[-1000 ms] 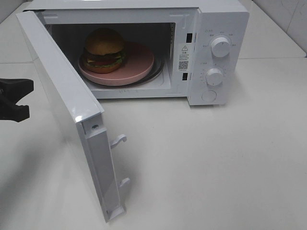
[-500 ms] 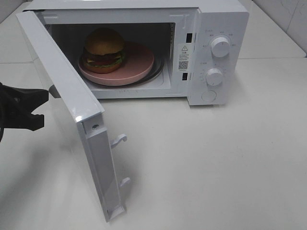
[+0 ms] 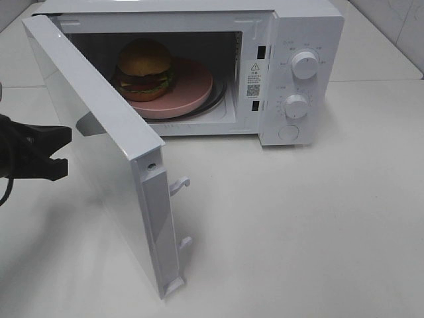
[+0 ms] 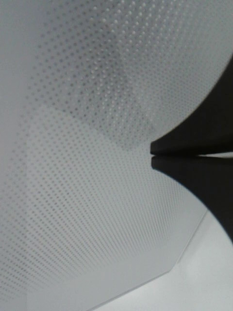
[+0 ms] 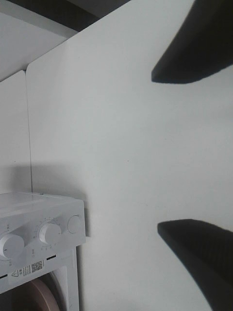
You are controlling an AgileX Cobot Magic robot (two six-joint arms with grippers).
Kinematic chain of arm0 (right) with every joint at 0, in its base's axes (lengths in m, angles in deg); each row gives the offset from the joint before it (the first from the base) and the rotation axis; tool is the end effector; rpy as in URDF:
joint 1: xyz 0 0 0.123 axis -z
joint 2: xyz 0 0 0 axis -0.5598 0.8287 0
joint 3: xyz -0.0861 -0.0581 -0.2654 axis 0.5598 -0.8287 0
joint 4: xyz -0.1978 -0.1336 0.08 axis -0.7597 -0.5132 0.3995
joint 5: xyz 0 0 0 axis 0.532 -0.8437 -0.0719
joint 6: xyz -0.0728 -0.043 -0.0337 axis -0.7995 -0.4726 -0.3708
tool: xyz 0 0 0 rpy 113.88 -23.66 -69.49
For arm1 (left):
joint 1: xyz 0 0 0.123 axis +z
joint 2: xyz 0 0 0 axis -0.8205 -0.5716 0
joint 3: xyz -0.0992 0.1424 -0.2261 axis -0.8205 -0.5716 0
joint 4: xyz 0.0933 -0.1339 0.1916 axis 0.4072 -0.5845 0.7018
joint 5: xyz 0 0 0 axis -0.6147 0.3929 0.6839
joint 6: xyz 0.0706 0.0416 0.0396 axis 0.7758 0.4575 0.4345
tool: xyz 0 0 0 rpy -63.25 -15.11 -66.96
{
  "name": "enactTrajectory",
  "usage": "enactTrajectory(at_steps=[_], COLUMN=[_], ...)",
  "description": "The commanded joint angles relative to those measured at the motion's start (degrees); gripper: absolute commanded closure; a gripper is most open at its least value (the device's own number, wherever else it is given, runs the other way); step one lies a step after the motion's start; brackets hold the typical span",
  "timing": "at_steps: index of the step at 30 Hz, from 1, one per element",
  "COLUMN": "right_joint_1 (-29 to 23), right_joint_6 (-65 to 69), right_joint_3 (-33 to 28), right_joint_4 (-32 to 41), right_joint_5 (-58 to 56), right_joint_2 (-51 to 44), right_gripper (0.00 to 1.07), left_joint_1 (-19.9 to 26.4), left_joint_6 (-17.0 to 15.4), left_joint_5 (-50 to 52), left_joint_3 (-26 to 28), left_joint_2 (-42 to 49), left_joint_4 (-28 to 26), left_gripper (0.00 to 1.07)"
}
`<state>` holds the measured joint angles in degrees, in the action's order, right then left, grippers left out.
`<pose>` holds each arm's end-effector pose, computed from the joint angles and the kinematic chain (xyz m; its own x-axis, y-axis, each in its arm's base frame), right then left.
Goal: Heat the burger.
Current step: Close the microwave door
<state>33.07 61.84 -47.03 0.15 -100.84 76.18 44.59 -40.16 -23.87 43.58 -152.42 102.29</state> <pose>-0.0006 -0.0056 0.2822 -0.3763 -0.0168 -0.9264 0.0370 0.9988 -0.0331 0.2468 -0.0774 0.1546 -0.3380 0.1380 -0.9310 0.5093 0.8587 -0.0576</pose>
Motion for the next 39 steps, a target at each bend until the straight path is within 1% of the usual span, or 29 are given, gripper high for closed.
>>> enactTrajectory(at_steps=[1,7,11,17,19,22,24,25,27,28,30,31,32,35,37,39], right_joint_1=[0.3,0.3,0.3,0.3,0.3,0.3,0.3,0.3,0.3,0.3,0.3,0.3,0.3,0.3,0.3,0.3], right_joint_6=[0.2,0.2,0.2,0.2,0.2,0.2,0.2,0.2,0.2,0.2,0.2,0.2,0.2,0.2,0.2,0.2], right_joint_3=[-0.1,-0.1,-0.1,-0.1,-0.1,-0.1,-0.1,-0.1,-0.1,-0.1,-0.1,-0.1,-0.1,-0.1,-0.1,-0.1], right_joint_4=[0.2,0.2,0.2,0.2,0.2,0.2,0.2,0.2,0.2,0.2,0.2,0.2,0.2,0.2,0.2,0.2], right_joint_5=[0.2,0.2,0.2,0.2,0.2,0.2,0.2,0.2,0.2,0.2,0.2,0.2,0.2,0.2,0.2,0.2], right_joint_2=[-1.7,-1.7,-1.7,-1.7,-1.7,-1.7,-1.7,-1.7,-1.7,-1.7,-1.7,-1.7,-1.7,-1.7,-1.7,-1.7], right_gripper=[0.31,0.31,0.31,0.31,0.31,0.31,0.31,0.31,0.31,0.31,0.31,0.31,0.31,0.31,0.31,0.31], left_joint_1=[-1.8,-2.1,-2.1,-2.2,-3.8,-4.6,-7.7,-7.7,-9.5,-9.5,-10.9,-10.9,-11.8,-12.0,-13.3,-13.7], left_joint_6=[0.0,0.0,0.0,0.0,0.3,0.8,5.6,5.6,8.4,8.4,9.9,9.9,10.3,10.3,10.3,10.3], left_joint_5=[-0.2,-1.9,-2.5,-2.6,-2.6,-2.6,-2.5,-2.5,-2.2,-2.2,-1.9,-1.9,-0.6,-0.3,0.5,0.4], left_joint_3=[1.7,4.6,5.0,5.7,6.2,6.6,8.1,8.1,9.3,9.3,10.5,10.5,11.1,11.4,12.9,13.2], left_joint_2=[0.1,0.1,0.1,-0.7,-2.1,-2.6,-5.0,-5.0,-6.6,-6.6,-7.9,-7.9,-8.7,-9.1,-10.7,-10.8], left_joint_4=[-2.6,-3.7,-4.1,-7.2,-8.5,-9.3,-14.7,-14.7,-18.9,-18.9,-21.9,-21.9,-23.5,-24.1,-26.2,-26.7], left_gripper=[1.07,1.07,1.07,1.07,1.07,1.07,1.07,1.07,1.07,1.07,1.07,1.07,1.07,1.07,1.07,1.07])
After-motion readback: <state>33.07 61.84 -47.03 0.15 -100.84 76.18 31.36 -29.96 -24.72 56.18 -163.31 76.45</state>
